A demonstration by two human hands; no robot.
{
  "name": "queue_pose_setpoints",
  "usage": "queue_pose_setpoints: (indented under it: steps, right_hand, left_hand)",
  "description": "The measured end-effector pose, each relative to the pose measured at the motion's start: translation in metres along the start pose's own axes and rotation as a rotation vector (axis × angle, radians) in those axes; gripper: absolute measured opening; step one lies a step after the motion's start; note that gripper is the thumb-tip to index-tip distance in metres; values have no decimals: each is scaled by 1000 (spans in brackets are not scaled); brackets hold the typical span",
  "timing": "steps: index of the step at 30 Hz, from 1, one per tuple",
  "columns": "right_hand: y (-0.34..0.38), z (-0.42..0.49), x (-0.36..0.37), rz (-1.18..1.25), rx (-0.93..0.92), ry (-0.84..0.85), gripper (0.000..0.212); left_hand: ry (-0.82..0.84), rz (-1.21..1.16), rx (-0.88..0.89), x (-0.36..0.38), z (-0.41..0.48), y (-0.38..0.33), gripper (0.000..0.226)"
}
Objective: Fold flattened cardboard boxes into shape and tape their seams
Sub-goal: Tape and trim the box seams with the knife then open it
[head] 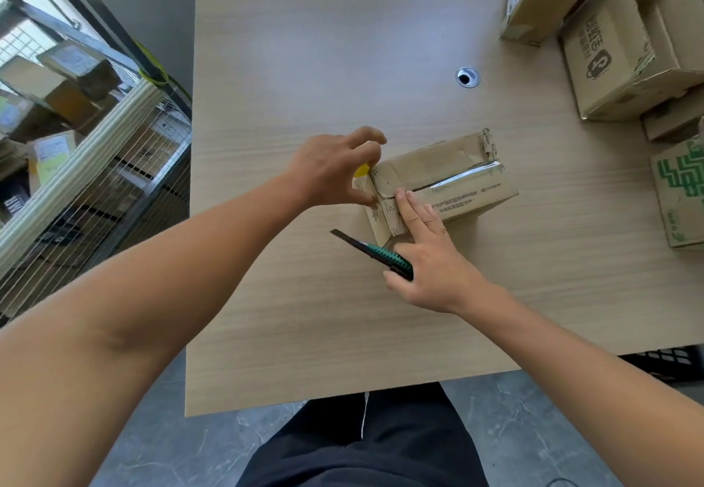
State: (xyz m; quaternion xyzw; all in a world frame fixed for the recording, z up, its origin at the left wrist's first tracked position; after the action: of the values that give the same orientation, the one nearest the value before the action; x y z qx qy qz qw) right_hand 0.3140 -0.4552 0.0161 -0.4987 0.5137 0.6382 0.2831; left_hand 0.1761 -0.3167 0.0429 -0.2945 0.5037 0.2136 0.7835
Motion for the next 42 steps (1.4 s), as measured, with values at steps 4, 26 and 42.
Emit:
queue_pose_setpoints:
  steps: [4, 26, 42]
  right_hand:
    - [-10, 2, -7, 27, -96, -18, 29]
    - [-34, 55, -67, 817, 206, -236, 13]
    - [46, -48, -73, 1150, 628, -584, 12]
  left_hand:
    - [-9, 6, -23, -4, -6, -3, 67]
    - [-21, -607, -763, -71, -80, -15, 19]
    - [-38, -639, -570, -88, -80, -116, 19]
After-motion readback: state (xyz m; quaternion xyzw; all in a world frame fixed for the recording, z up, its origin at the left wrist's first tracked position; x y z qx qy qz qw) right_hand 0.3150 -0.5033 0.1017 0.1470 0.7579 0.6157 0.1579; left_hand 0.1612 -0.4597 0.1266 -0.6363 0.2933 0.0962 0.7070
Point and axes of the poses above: each hand's wrist, its own z-axis towards the middle knuckle, its own x-axis out of the palm, y = z × x, the point moved 6 cm from there along z, towards the middle knuckle, and after that the axes turned 14 degrees about -y, right-handed, at the moved point
